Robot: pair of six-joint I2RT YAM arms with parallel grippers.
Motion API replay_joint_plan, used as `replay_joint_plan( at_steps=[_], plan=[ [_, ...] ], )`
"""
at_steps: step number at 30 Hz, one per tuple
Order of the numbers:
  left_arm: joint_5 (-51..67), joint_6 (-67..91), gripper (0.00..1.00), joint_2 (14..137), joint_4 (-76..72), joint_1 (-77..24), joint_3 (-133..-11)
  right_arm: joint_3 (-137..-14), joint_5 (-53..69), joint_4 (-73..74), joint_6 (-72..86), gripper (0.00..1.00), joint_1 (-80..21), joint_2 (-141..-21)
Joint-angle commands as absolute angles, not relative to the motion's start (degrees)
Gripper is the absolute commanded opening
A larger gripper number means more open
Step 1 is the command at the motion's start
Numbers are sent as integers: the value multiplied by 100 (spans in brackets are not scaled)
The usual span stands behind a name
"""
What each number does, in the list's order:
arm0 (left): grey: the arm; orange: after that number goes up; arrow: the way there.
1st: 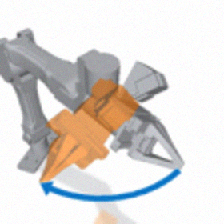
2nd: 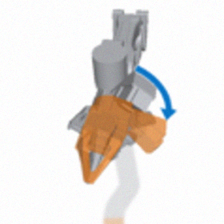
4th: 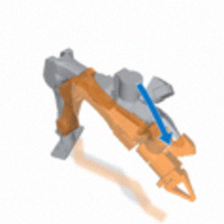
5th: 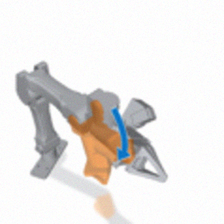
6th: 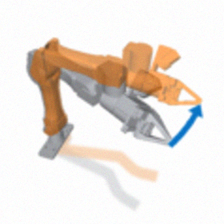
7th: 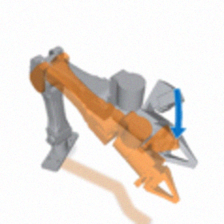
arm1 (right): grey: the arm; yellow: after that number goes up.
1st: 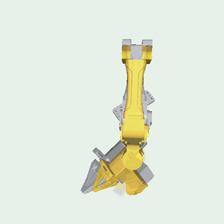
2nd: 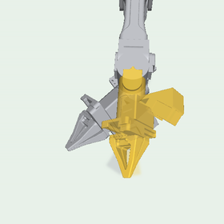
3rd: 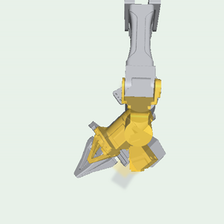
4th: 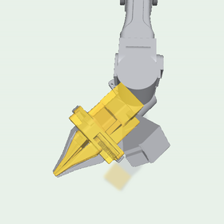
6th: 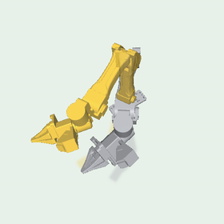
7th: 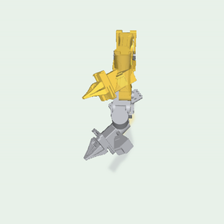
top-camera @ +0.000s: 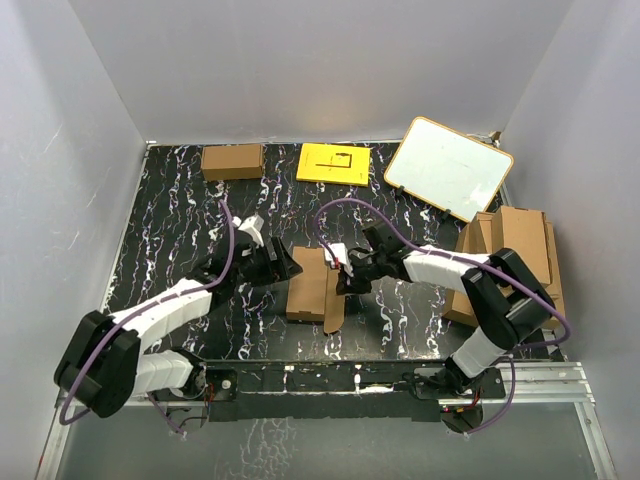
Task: Fold the paper box
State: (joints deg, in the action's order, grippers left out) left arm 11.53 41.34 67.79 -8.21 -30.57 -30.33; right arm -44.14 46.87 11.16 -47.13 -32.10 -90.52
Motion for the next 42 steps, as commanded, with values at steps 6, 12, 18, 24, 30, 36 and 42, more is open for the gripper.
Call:
replay_joint_plan(
  at_steps=[6, 12, 18, 24, 30, 36, 42],
  plan=[
    [1560, 3985, 69, 7630, -1065, -3049, -3278, -4957, 3859, 501, -3910, 13, -3806, -9506],
    [1506, 3956, 65, 7812, -973, -3050, -3294, -5035, 3534, 369, -3681, 13, -4059, -9679],
    [978, 3737, 67, 7529, -365, -3041, -3487, -5205, 3520, 779, -3925, 14, -4008, -9553],
    [795, 3636, 70, 6373, -186, -3033, -3301, -5152, 4755, 1491, -4484, 16, -3448, -9050],
    [1194, 4102, 72, 5737, -881, -2994, -2744, -5068, 6097, 1560, -4124, 18, -3117, -8969],
    [1319, 4038, 71, 5924, -724, -2988, -2747, -4798, 6840, 237, -1995, 20, -2984, -9448],
    [1506, 4058, 70, 6313, -948, -2989, -2725, -4893, 6498, 66, -1549, 14, -2977, -9953]
  ],
)
